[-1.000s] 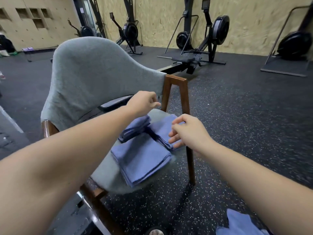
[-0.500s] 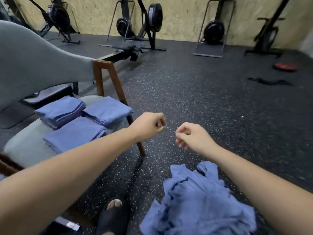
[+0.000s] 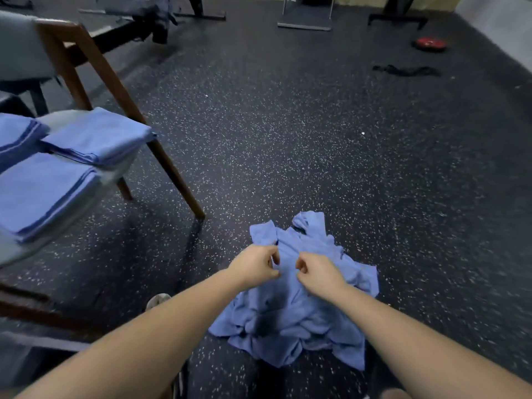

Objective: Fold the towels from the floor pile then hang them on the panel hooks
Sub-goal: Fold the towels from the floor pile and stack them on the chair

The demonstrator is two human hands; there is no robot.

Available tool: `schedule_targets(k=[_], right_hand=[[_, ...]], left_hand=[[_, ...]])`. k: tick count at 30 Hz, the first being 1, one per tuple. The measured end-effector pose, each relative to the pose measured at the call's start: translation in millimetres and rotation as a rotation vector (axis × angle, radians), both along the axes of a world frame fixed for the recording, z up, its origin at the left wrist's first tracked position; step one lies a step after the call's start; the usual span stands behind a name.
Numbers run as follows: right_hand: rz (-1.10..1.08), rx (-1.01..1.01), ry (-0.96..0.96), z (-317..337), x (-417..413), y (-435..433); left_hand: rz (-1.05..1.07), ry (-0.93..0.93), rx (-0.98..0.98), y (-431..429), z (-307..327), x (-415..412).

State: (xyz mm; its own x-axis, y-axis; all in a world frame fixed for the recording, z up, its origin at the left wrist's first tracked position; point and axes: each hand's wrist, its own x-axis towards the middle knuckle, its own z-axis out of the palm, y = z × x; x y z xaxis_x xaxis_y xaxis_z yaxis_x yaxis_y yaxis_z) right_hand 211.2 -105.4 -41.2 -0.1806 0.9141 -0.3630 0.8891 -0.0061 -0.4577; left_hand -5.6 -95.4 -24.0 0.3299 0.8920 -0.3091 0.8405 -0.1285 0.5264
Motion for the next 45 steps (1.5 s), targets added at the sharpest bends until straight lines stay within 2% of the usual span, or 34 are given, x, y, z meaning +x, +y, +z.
schedule_targets(k=[5,10,14,17,22,29,35,40,45], right_hand=[[0.35,0.151,-0.194,-40,24,-48],[0.475,0.145,-0.345,-57,37,-61],[0.459,0.126,-0.301,-48,30,-51],[0.371,0.067,-0.113,-22,27,-32],[0.235,0.019,0.069,48,27,3],[0.211,0.085,0.227,172,37,30],[0.131,0.166,0.396,266,44,34],[0.068,0.19,0.608,315,44,26],[0.064,0.225,0.662,343,49,22]], left_hand=[[-0.087,-0.002,-0.044,-51,-45,29],[-0.125,0.129,-0.004,-74,-65,35],[-0.111,0.092,0.006,-69,-63,29],[-0.055,0.004,-0.007,-54,-48,22],[0.081,-0.127,0.007,-20,8,11],[0.026,-0.231,0.198,20,115,-4],[-0.051,-0.223,0.39,19,232,-12],[-0.24,0.027,0.716,-7,300,-18],[-0.263,-0.088,0.83,-16,337,-21]])
